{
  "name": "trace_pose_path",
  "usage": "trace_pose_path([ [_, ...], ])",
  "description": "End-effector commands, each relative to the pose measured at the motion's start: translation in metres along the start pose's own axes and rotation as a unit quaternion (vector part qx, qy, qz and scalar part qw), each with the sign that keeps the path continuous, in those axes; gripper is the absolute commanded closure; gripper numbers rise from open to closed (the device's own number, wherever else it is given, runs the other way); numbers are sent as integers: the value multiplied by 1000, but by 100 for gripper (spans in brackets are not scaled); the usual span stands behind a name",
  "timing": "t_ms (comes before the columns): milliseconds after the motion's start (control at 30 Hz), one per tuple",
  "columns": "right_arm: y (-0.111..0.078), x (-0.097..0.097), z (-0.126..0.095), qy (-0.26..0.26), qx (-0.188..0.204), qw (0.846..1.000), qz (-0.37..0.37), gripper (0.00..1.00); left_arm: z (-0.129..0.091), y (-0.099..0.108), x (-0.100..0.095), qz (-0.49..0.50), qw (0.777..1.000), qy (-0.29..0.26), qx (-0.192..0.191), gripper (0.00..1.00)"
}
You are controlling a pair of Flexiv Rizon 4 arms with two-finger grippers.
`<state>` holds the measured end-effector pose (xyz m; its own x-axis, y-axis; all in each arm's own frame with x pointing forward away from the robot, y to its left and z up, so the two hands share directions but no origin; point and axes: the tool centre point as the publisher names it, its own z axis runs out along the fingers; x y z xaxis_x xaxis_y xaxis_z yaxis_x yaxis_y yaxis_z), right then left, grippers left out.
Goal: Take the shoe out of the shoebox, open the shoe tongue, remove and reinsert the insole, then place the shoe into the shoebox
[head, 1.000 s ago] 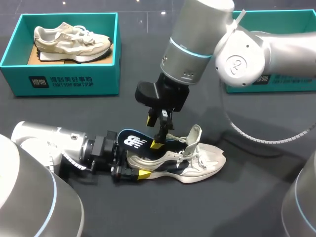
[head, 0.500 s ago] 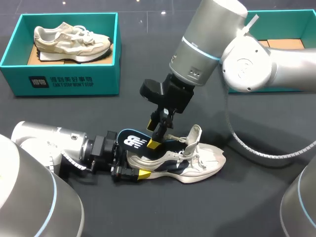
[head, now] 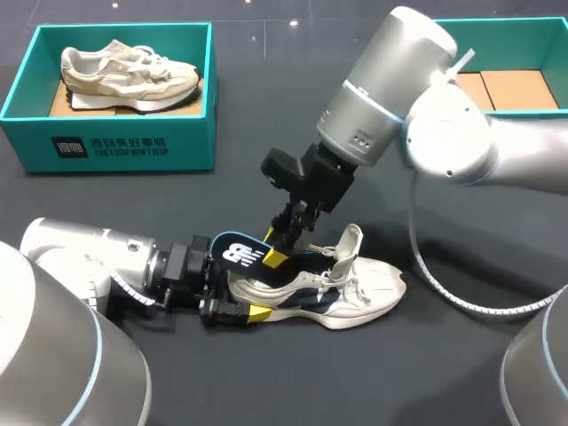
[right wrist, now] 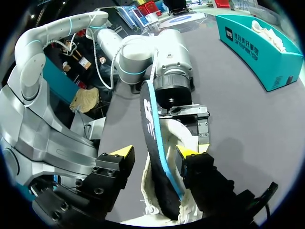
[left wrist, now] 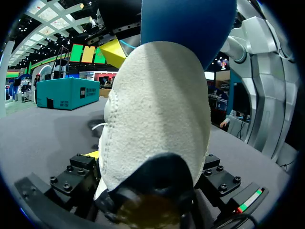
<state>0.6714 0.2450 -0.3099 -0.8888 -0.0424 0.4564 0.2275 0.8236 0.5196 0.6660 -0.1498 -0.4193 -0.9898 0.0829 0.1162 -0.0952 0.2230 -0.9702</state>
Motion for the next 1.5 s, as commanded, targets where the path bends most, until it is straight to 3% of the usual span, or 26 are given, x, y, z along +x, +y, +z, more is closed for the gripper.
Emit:
trace_pose_path([
  [33, -3, -6, 10, 11, -14, 1000, -2, 52, 0, 0, 0, 0, 1000, -1, 0, 100],
  [733, -10, -6, 19, 37, -46, 998, -11, 69, 0, 0, 0, 0, 1000, -1, 0, 100],
  [1000, -8, -9, 22, 47, -45, 998, -17, 86, 0, 0, 0, 0, 1000, -1, 0, 100],
  [1133, -6, -9, 23, 49, -44, 998, -20, 100, 0, 0, 0, 0, 1000, -1, 0, 100],
  [1500, 12, -2, 13, 57, -33, 996, -60, 100, 0, 0, 0, 0, 1000, -1, 0, 100],
])
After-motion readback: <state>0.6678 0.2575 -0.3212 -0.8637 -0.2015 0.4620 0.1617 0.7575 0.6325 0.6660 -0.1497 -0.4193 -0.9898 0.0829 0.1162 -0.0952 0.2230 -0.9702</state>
